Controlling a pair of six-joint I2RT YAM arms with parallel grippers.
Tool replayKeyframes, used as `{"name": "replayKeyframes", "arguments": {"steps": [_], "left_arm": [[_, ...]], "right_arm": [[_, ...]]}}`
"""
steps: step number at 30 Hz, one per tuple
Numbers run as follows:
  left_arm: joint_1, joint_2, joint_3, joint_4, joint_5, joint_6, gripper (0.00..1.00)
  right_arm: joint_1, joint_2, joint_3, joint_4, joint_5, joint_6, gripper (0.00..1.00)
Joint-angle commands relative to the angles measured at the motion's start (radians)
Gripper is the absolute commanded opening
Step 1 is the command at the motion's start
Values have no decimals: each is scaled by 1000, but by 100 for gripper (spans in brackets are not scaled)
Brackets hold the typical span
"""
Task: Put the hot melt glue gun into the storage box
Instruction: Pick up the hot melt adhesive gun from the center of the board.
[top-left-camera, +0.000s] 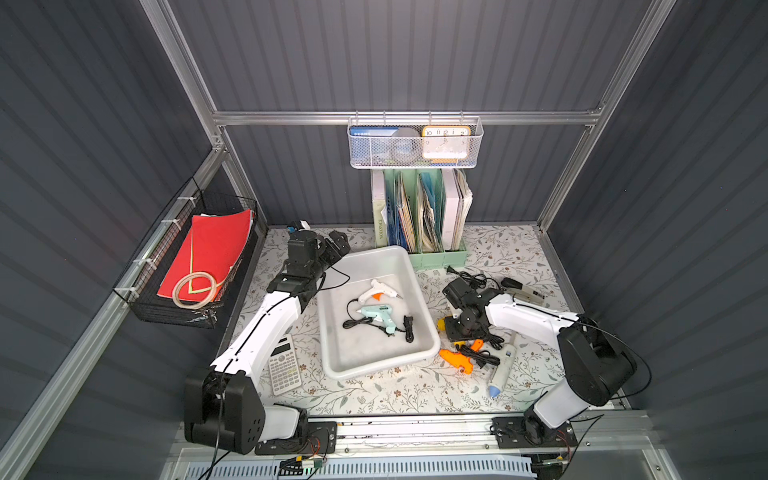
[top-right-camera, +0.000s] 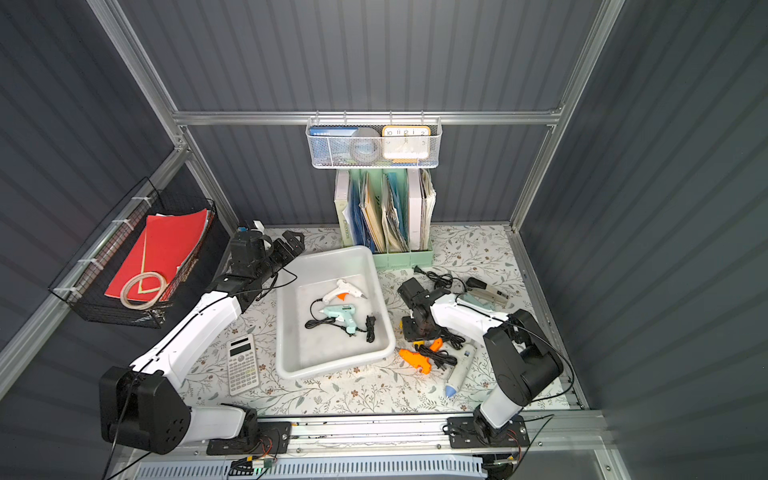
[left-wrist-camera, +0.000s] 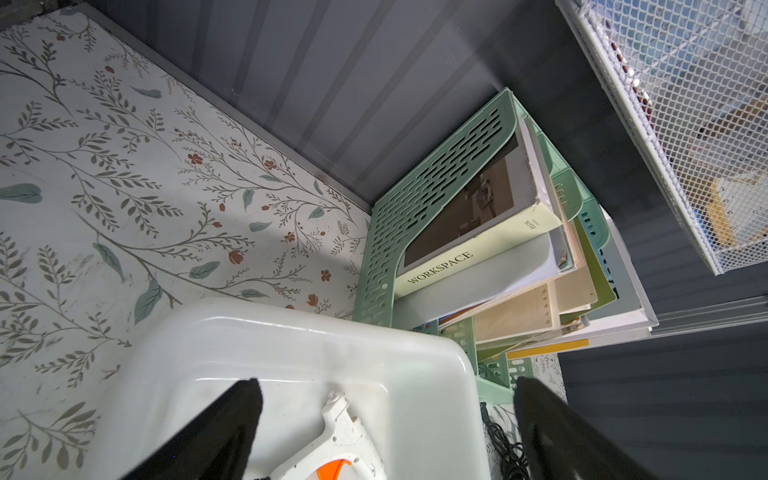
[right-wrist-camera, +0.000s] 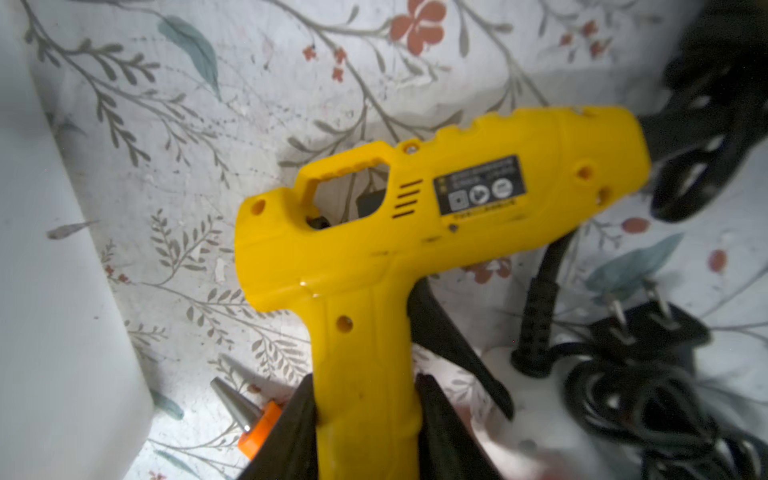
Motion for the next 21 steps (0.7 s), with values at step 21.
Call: {"name": "replayKeyframes", "arguments": {"steps": [21], "left_arm": [[2, -52, 13, -4, -19, -30, 100]], "right_arm": [[-13, -307, 25, 79, 263, -38, 0]]}}
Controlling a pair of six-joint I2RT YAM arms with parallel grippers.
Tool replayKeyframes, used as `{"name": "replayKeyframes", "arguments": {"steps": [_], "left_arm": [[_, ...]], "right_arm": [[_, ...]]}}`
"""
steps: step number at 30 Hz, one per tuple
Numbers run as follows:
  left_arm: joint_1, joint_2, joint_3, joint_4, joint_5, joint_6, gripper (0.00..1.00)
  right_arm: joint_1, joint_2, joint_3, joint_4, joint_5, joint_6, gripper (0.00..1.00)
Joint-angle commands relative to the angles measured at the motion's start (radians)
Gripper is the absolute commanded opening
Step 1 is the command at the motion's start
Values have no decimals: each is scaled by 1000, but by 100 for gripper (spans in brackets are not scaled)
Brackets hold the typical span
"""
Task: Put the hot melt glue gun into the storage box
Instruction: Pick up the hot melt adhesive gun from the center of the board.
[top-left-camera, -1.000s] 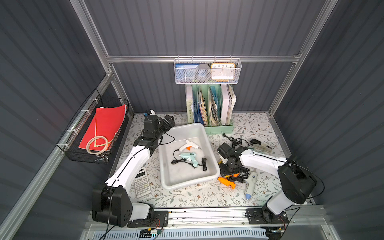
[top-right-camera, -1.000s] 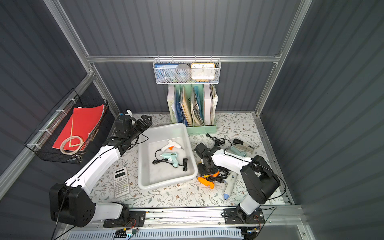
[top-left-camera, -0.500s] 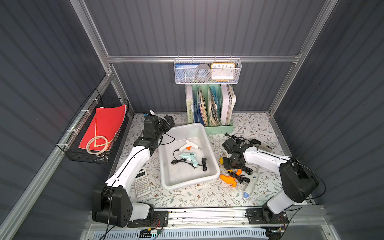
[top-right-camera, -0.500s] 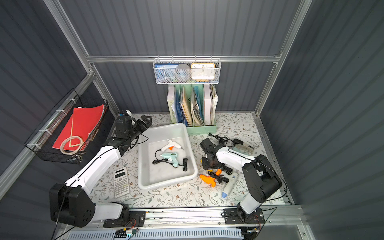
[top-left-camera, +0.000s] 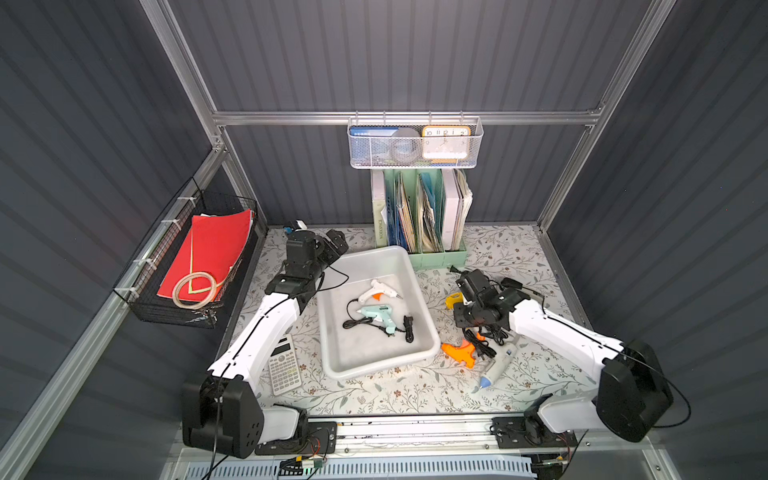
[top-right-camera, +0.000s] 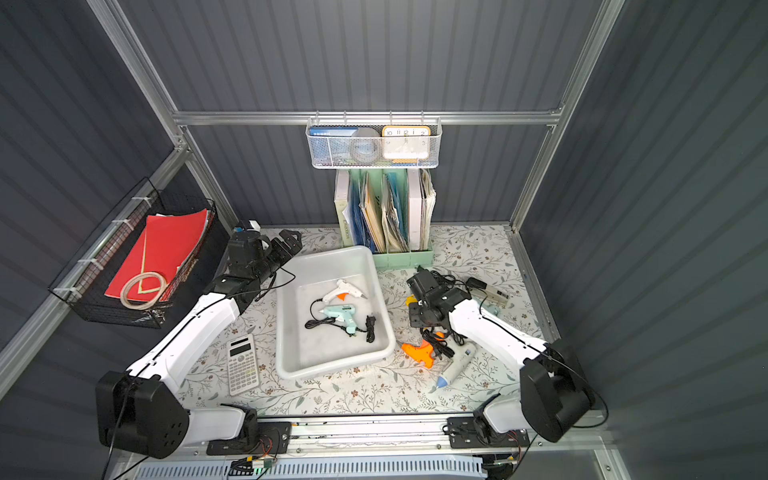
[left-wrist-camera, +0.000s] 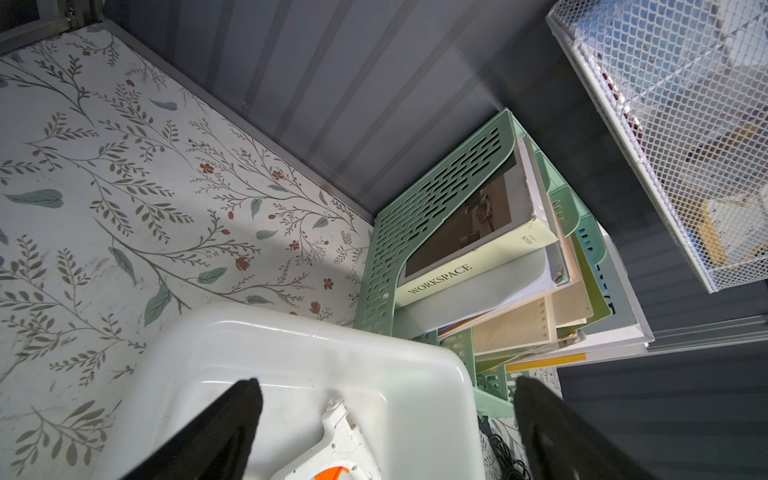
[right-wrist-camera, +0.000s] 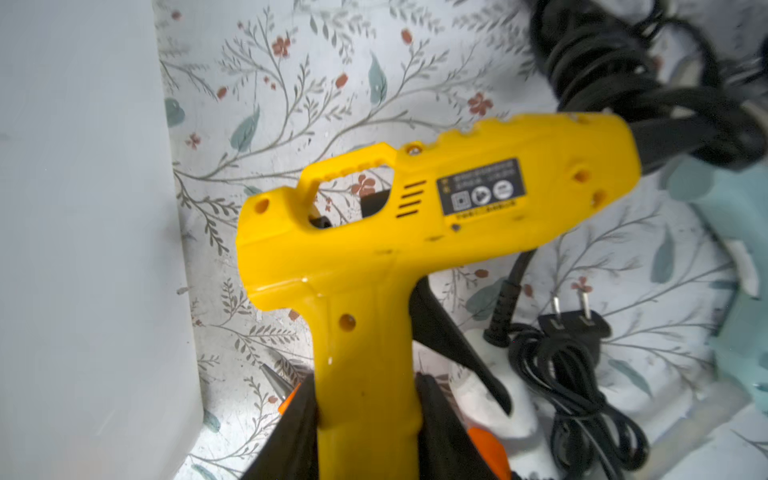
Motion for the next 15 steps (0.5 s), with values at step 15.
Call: {"name": "replayKeyframes", "arguments": {"steps": [15], "left_arm": [[3, 89, 103, 82, 266, 28, 100]], "right_arm": [[-4, -243, 19, 354, 114, -81, 0]]}}
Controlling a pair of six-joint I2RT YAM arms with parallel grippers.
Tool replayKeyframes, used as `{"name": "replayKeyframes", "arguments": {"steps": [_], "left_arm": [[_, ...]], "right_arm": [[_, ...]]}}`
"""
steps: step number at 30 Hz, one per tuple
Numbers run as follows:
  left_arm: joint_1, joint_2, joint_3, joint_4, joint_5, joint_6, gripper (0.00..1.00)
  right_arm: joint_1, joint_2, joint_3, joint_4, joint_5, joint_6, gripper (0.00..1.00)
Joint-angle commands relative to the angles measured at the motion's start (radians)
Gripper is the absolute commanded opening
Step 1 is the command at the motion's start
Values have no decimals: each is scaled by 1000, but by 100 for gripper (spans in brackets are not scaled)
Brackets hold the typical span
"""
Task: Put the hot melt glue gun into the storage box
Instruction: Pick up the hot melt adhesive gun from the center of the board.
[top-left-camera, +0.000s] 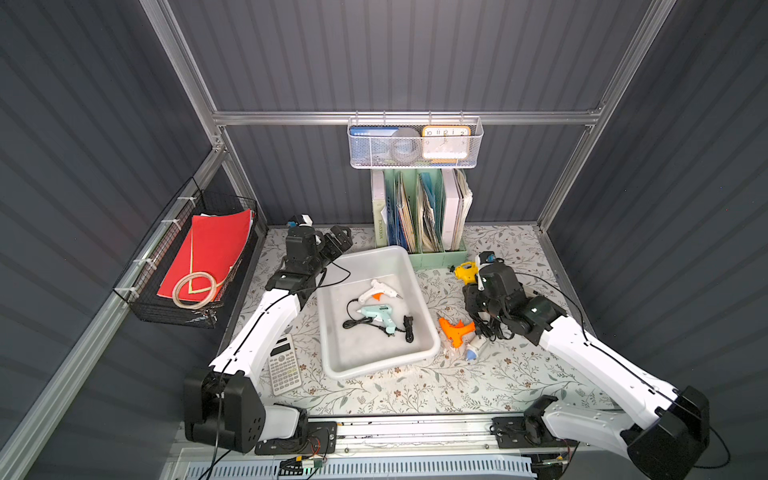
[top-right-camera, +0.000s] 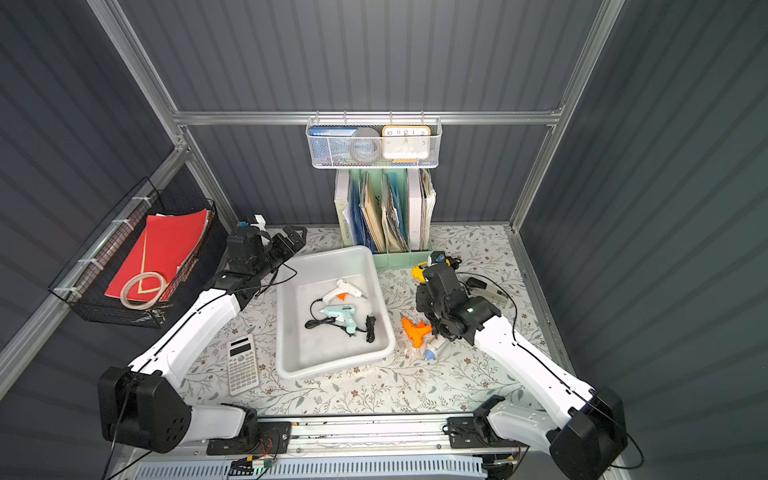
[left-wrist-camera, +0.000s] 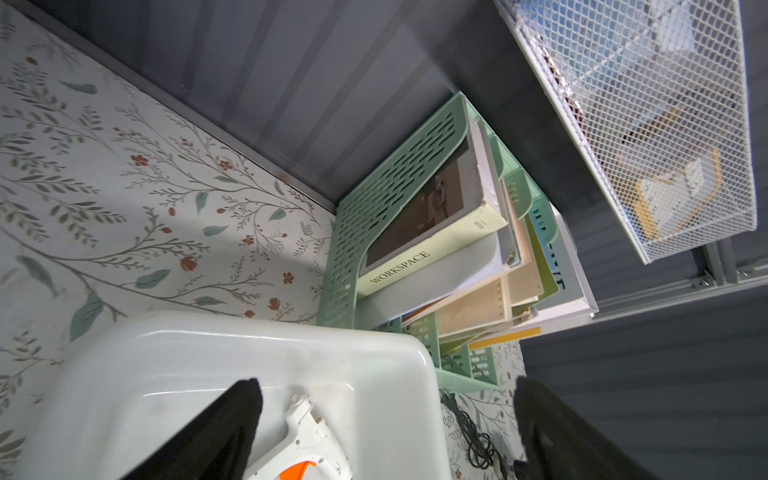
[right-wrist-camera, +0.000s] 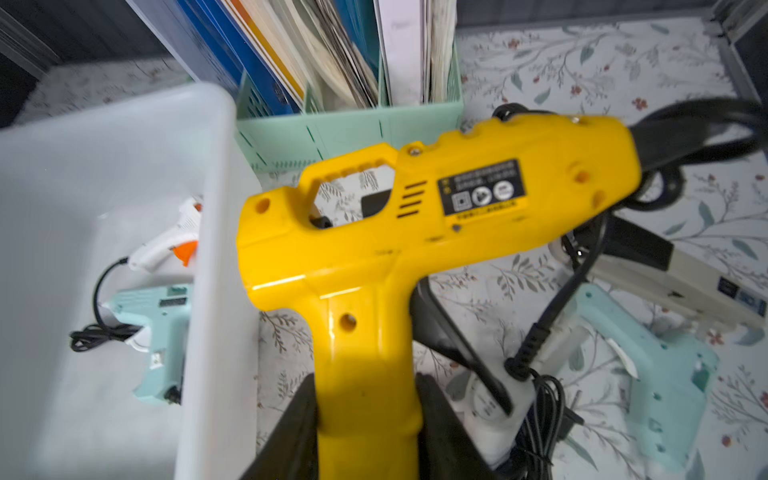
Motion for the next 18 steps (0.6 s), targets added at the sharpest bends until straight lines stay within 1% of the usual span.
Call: {"name": "replayKeyframes", "arguments": {"steps": [1, 4, 5, 8, 15, 18], "left_arm": [[1, 54, 59, 66, 145, 15, 100], [-7, 119, 83, 134, 303, -21, 100], [-16, 141, 92, 141, 328, -25, 100], [-47, 197, 137, 126, 359, -5, 100], [-88, 279, 203, 113, 388, 12, 100], [-111, 310, 244, 109, 413, 22, 100]], "right_arm": [[-5, -19, 15, 203, 6, -48, 0], [-5, -19, -3, 284, -27, -57, 0], [-5, -19, -7, 304, -31, -53, 0], [-5, -16, -8, 338, -46, -45, 0], [-8, -6, -11, 302, -25, 6, 0], [-10, -14, -25, 329, -68, -10, 0]]}}
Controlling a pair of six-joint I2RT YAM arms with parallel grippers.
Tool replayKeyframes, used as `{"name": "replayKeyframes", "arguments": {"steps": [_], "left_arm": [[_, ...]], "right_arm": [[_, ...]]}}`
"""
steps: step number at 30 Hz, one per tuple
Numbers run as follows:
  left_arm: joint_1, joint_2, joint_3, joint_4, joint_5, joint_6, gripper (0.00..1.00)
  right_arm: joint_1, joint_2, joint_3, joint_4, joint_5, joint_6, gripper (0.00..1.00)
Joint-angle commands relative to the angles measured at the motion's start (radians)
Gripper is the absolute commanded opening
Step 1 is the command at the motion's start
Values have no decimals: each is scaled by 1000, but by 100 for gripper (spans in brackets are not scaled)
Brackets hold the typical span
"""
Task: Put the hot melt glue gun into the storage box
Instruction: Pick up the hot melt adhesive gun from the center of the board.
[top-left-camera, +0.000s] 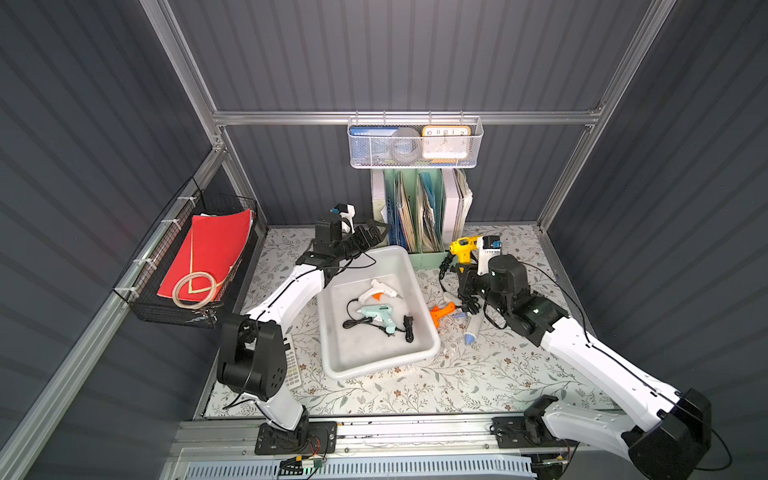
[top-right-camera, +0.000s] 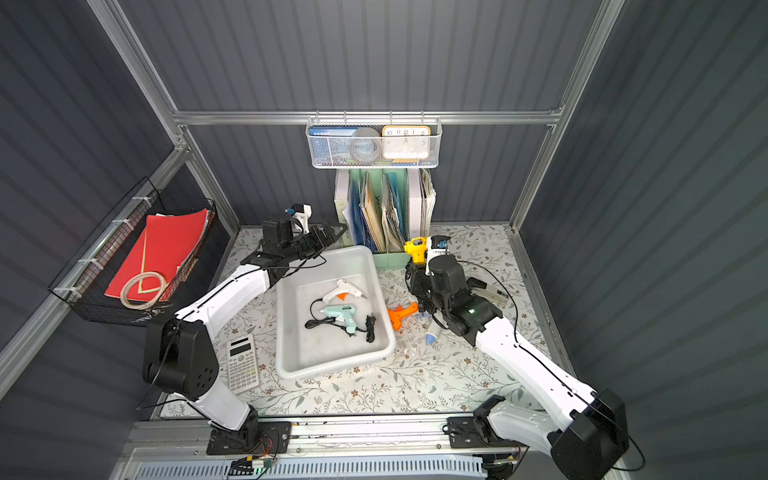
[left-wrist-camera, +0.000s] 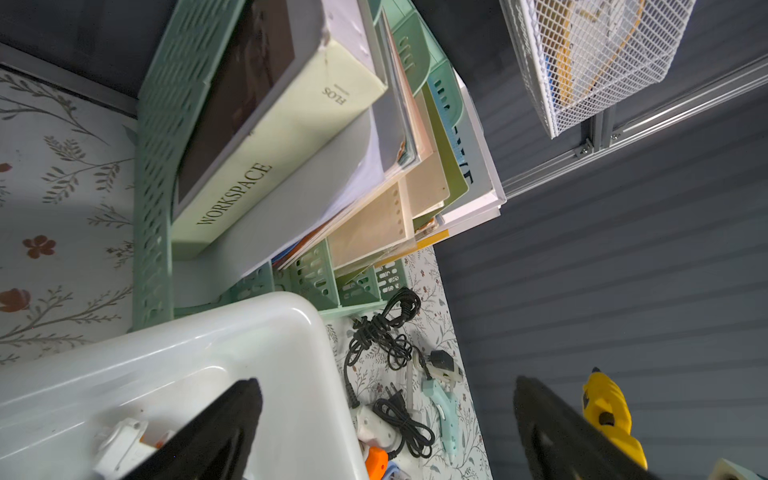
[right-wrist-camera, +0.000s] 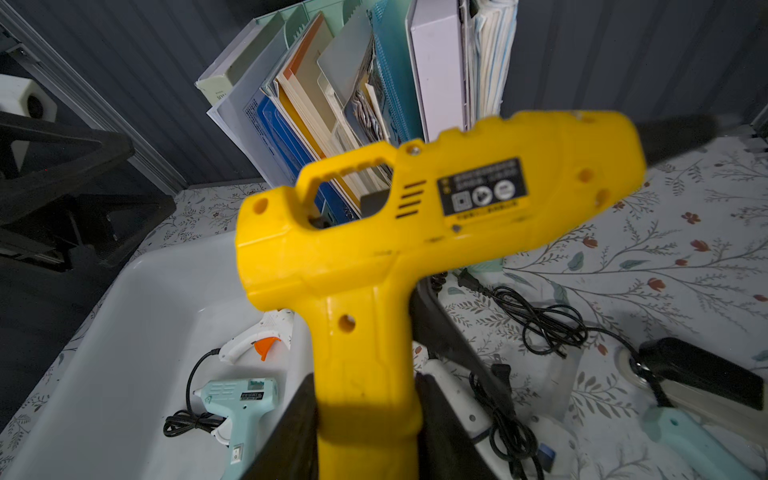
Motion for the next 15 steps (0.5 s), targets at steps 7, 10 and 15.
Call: {"name": "replayKeyframes", "arguments": {"steps": [7, 10, 15], "left_arm": [[-86, 44, 156, 38, 181, 69, 100], [-118, 57, 197, 23, 239, 87, 100], [-171, 97, 279, -106, 267, 156, 100]], "right_arm": [[-5, -6, -33, 156, -164, -74, 0], [-5, 3, -38, 192, -215, -101, 0], [-1, 25, -53, 257, -271, -135, 0]]}}
